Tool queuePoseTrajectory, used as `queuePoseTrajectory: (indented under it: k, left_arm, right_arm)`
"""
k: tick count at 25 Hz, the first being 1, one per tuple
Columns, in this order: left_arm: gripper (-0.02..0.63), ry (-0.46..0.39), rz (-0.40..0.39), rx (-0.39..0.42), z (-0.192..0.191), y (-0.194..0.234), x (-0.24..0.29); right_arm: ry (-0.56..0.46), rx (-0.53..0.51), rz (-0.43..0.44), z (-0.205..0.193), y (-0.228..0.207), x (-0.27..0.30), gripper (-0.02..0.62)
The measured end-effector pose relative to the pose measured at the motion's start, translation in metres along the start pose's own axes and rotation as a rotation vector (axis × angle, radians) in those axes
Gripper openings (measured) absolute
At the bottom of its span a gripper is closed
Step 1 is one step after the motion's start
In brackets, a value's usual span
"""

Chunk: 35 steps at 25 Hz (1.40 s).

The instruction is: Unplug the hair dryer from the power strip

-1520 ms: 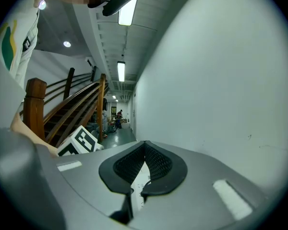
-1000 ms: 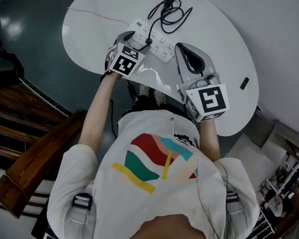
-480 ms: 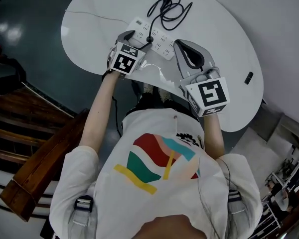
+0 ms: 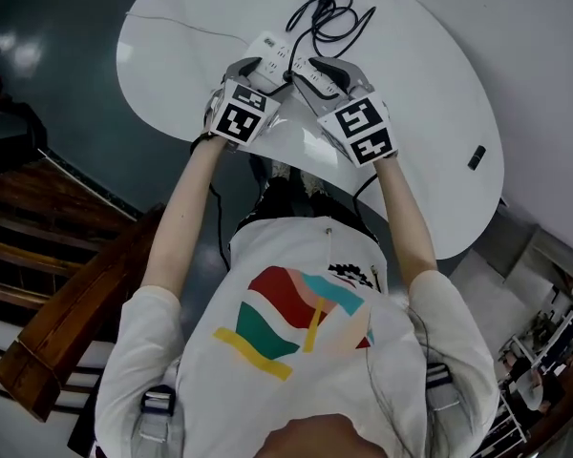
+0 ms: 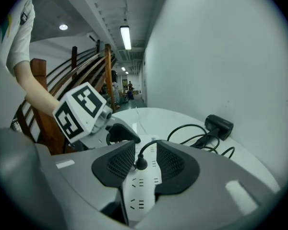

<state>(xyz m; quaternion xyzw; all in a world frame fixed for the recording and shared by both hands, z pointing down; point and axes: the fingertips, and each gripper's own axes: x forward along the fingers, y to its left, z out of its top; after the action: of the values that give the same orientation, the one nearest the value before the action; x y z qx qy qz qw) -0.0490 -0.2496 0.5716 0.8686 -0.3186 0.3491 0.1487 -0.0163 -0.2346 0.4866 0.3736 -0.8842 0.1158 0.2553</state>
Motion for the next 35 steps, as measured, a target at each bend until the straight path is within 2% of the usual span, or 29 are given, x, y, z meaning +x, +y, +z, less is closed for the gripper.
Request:
queuePoseTrajectory:
  k: [3,5,9,13,16,19,23,26,31,35]
  left_arm:
    - [0.322,0.007,-0.002,-0.005,-0.001,-0.002,0.000]
    - [0.322,0.003,-0.003,-0.007,0.001,-0.002,0.001]
    - [0.322,0.005,-0.008,-0.008,-0.001,-0.001,0.002]
    - [0.322,-0.002,-0.008,-0.005,-0.001,-0.002,0.000]
    - [0.322,-0.011,-0.016,0.007,0.000,-0.002,0.001]
    - [0.324,-0.019,-0.045,0.035,0.000,-0.002,-0.001]
    - [0.324,-0.009,-0.078,0.072,-0.001,-0.001,-0.004]
    - [0.324,-0.007,-0.086,0.079,-0.004,-0.002,-0.004]
    - [0.324,-0.004,-0.078,0.084,-0.001,-0.001,-0.003]
    - [0.322,0.006,-0.082,0.075,-0.002,-0.003,-0.002]
  right_arm:
    - [0.068,0.000,0.067,-0.022,0.010,0.025,0.150]
    - [0.088,-0.005,0.082,-0.027,0.011,0.035,0.150]
    - [0.094,0.004,0.081,-0.031,0.007,0.047,0.123]
    - [0.085,0.016,0.135,-0.033,0.007,0.049,0.123]
    - [0.099,-0.040,0.190,-0.033,0.013,0.049,0.080]
    - [0.137,-0.108,0.227,-0.035,0.015,0.051,0.092]
    - [0.174,-0.107,0.261,-0.039,0.012,0.053,0.141]
    - [0.189,-0.113,0.285,-0.041,0.016,0.053,0.109]
    - [0.185,-0.165,0.255,-0.041,0.019,0.053,0.084]
    - [0.085,-0.169,0.193,-0.038,0.018,0.049,0.071]
